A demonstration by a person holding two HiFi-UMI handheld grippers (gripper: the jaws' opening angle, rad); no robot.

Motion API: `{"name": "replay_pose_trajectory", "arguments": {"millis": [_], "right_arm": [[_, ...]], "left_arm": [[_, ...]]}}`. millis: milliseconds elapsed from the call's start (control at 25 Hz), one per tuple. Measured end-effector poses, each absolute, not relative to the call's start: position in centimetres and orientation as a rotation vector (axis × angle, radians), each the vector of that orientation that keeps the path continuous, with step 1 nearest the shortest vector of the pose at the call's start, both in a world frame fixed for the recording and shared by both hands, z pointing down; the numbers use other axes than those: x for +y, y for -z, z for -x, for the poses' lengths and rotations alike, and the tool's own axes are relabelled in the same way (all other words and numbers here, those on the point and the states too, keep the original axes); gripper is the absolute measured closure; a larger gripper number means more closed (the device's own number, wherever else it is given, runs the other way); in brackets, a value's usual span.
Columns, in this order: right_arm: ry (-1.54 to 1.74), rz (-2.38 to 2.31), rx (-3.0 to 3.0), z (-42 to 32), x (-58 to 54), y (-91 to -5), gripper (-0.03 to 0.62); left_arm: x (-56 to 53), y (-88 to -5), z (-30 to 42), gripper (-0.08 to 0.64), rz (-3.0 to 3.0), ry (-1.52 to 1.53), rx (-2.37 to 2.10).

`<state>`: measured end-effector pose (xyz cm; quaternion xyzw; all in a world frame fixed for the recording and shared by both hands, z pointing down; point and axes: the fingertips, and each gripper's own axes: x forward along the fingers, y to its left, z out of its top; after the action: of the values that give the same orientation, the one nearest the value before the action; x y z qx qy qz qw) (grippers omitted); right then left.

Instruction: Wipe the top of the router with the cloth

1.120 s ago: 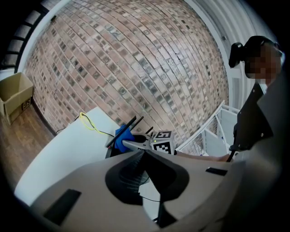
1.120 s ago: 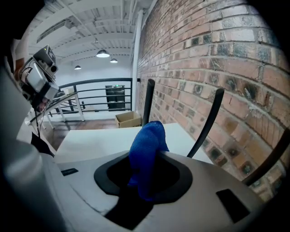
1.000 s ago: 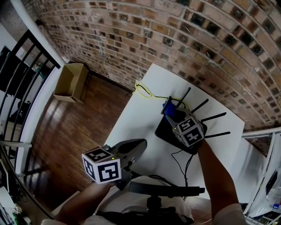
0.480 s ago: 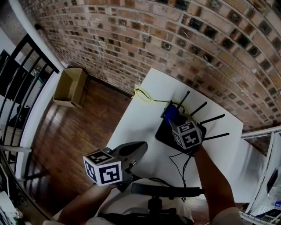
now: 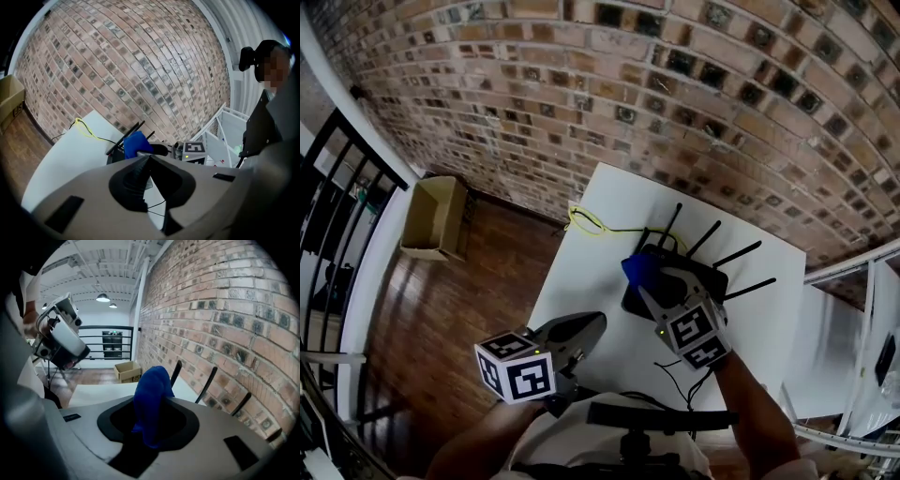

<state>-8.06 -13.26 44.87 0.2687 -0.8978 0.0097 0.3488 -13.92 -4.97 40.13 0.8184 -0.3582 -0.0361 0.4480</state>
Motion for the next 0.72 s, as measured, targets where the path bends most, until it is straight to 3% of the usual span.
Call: {"name": "replay_pose_trajectory", "arguments": {"millis": [320,720], "right_arm": [[0.089,-0.799,-2.482,11.5,-14.8,-37.1,0.457],[-0.142,-0.977,-2.299,10.7,-17.0,-44.8,0.457]], "left_arm": [[-4.6,-40.0,13.9,0.535,-2.061,0.065,-0.809],[-3.9,-40.1,16.3,0.534,-2.087,0.052,-0.77]]}}
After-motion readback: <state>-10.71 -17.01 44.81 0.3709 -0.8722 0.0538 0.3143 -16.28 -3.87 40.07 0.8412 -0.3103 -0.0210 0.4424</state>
